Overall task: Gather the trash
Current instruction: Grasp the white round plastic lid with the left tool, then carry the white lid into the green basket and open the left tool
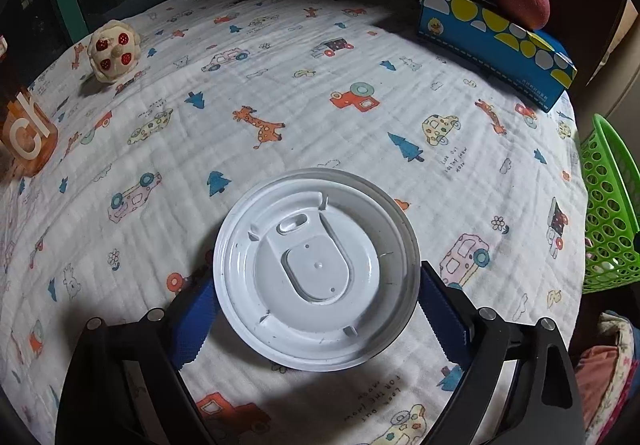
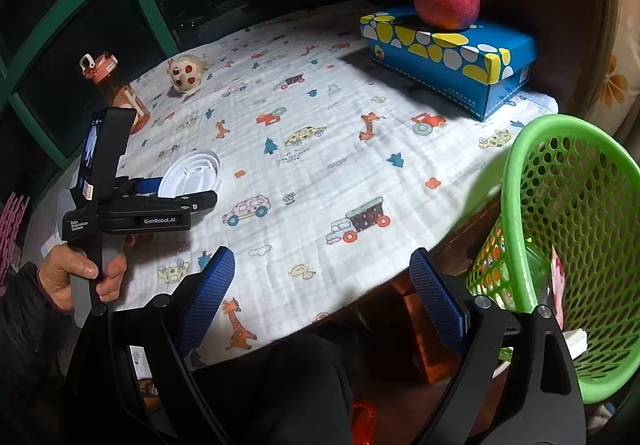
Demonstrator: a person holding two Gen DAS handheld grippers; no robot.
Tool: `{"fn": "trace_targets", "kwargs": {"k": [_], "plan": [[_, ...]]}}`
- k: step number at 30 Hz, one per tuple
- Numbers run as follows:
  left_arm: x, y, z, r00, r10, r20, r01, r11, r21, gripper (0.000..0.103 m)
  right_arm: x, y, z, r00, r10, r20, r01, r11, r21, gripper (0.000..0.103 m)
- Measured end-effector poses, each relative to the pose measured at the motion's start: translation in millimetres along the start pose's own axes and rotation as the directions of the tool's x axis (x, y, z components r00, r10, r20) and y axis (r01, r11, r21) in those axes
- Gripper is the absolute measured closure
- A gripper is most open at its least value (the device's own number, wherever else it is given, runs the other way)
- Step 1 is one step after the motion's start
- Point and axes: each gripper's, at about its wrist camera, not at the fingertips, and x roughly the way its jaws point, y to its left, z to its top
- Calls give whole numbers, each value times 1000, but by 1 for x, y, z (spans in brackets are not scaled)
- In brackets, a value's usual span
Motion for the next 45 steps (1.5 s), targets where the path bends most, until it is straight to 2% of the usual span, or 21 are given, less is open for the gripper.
{"fn": "trace_targets", "kwargs": {"k": [21,33,45], "plan": [[-60,-82,19,987,-98,125,95,995,28,14,-36,-55,-13,994,-94,52,90,992,84,15],[-68,-152,32,973,-193,127,179,978,110,14,-62,-96,-24,982,-179,64,167,974,152,16],[-71,-229,50,955,-279,103,254,946,203,14,-84,-140,-42,967,-247,66,225,944,241,17]]}}
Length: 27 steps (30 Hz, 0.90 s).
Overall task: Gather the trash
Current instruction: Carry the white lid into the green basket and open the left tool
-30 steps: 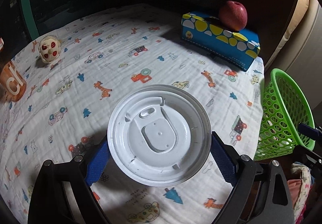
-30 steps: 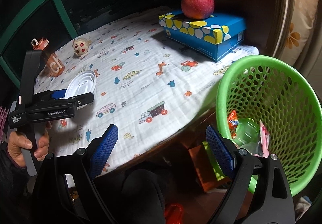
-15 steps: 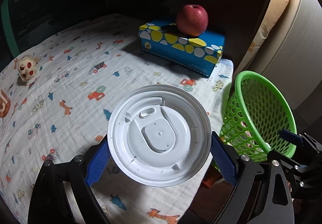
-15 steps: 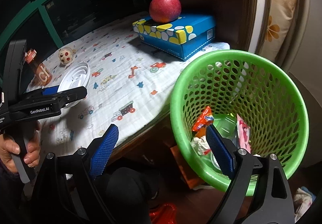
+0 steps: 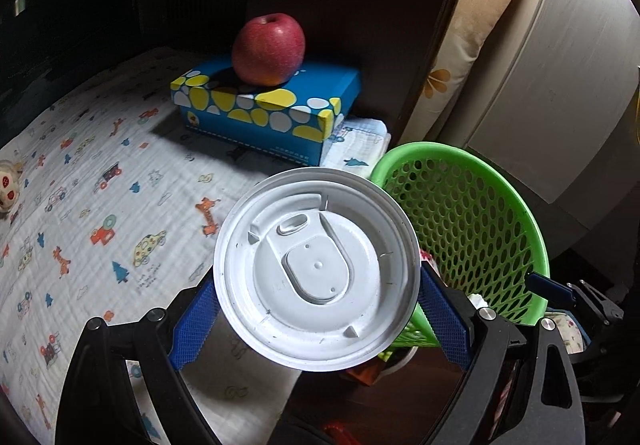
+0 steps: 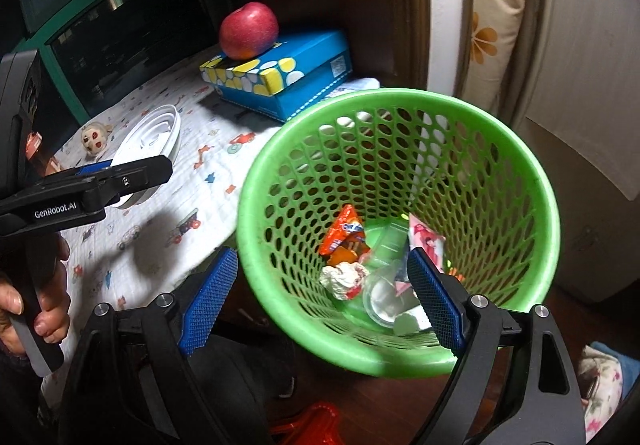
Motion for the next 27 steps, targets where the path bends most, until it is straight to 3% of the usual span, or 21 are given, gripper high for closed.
{"fn": "trace_targets", "kwargs": {"k": [13,27], "plan": [[34,-55,13,996,-62,-58,65,996,66,13,-5,-40,-10,999,-41,-5,41,997,69,17],[54,-78,13,989,-100,-110,110,990,89,12,-10,-53,-21,999,-49,-10,50,993,105,17]]}}
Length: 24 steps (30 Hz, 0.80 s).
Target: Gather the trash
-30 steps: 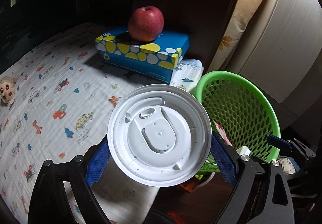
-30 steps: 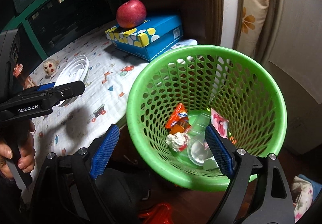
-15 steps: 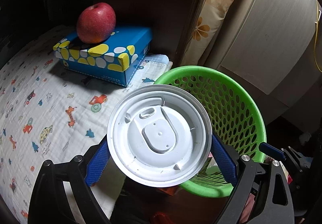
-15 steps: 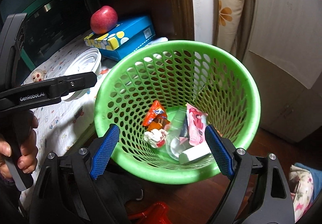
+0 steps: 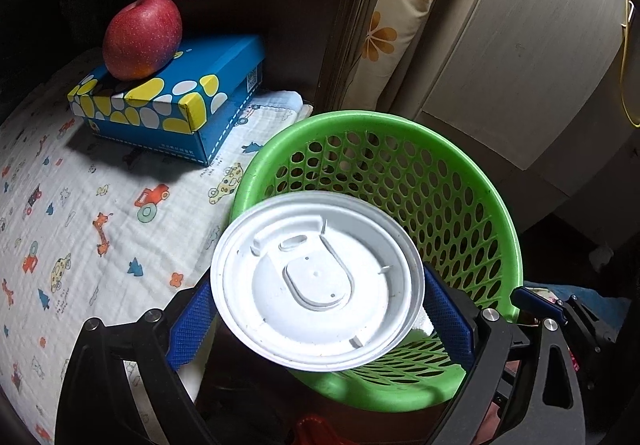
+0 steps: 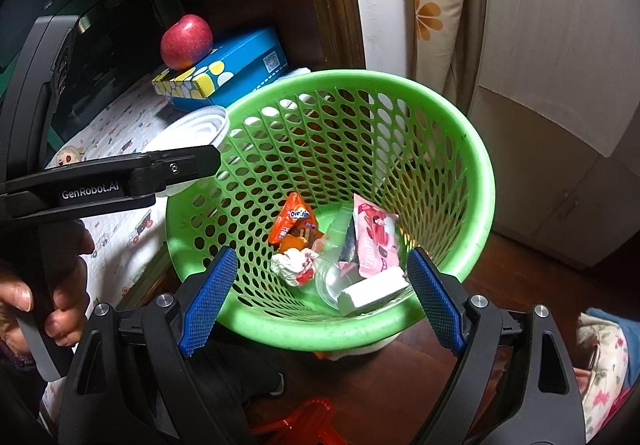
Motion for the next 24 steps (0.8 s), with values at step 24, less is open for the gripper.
{"fn": "trace_targets", "kwargs": {"k": [24], "plan": [[-67,60,-33,984,159,80,-151,984,-97,9,0,48,4,997,82,17,-81,995,-50,17]]}}
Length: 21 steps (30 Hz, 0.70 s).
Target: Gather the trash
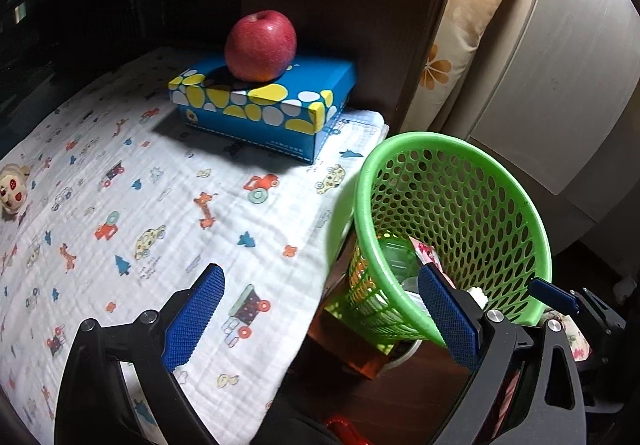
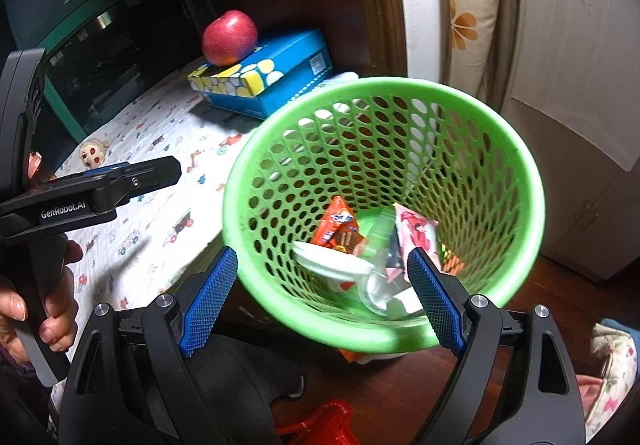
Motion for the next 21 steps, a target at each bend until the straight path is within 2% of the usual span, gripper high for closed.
{"fn": "trace_targets", "kwargs": {"k": [8,21], "plan": [[-23,43,-17,1000,23,15,-21,995,-99,9,3,33,7,999,44,6,-44,998,-44,16],[-59,97,-48,991,127,42,-115,971,-209,9,2,84,16,994,105,23,-102,988,-115,16]]}}
